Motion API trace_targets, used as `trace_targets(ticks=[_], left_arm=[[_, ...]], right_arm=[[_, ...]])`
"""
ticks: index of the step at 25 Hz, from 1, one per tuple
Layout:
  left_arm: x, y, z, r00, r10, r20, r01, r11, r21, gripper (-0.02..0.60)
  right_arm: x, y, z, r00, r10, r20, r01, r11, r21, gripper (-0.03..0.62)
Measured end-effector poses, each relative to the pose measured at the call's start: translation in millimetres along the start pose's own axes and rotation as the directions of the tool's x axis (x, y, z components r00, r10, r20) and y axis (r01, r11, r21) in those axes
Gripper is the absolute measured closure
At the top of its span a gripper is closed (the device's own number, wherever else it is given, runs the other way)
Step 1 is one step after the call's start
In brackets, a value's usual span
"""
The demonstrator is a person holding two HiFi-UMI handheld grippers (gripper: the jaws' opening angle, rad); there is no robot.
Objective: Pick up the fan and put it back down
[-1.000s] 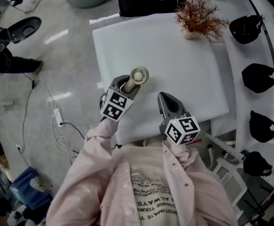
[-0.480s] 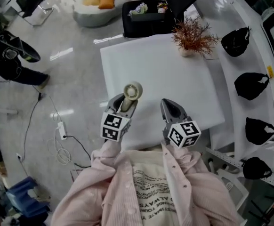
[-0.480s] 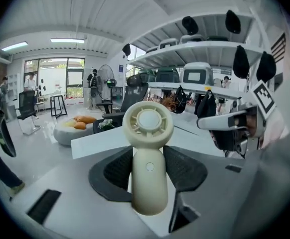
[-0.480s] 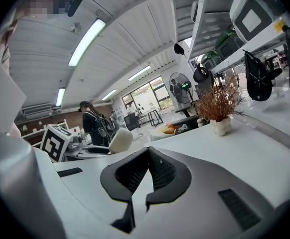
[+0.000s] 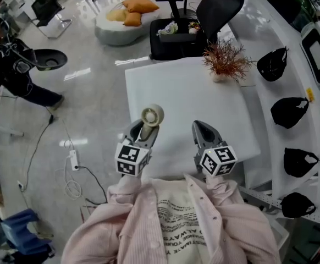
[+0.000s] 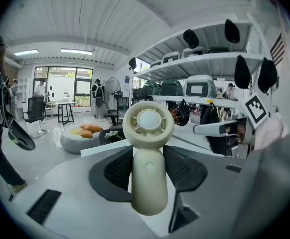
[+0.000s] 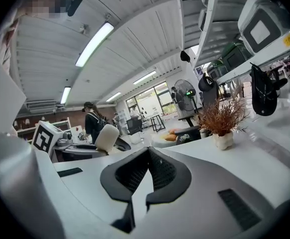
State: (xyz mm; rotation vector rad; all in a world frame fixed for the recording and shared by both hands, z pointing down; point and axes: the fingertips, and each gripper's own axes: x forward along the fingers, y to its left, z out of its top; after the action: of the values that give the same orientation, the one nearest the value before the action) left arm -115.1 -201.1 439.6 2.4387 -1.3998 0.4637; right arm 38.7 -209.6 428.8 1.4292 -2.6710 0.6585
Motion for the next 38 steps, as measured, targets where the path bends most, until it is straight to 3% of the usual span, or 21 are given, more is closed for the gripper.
trace_targets(ticks=[13, 21, 38], left_arm=[[-42, -1, 29, 0.993, 0.059, 0.098, -0.061, 0.998, 0.012, 0.397], [-57, -2, 27, 0.988, 0.095, 0.119, -0.091, 0.995, -0.031, 0.397], [-23, -6, 9, 0.998, 0.052, 0.033, -0.051, 0.998, -0.031, 0.397]], right_arm=[[-5, -4, 24, 0.999, -0.006, 0.046, 0.008, 0.999, -0.040, 0.594], [-6, -8, 28, 0.998, 0.003, 0.063, -0.001, 0.999, -0.035, 0.594], [-10, -21, 12, 0.999, -0.030, 0.034, 0.030, 0.999, 0.017, 0.594]])
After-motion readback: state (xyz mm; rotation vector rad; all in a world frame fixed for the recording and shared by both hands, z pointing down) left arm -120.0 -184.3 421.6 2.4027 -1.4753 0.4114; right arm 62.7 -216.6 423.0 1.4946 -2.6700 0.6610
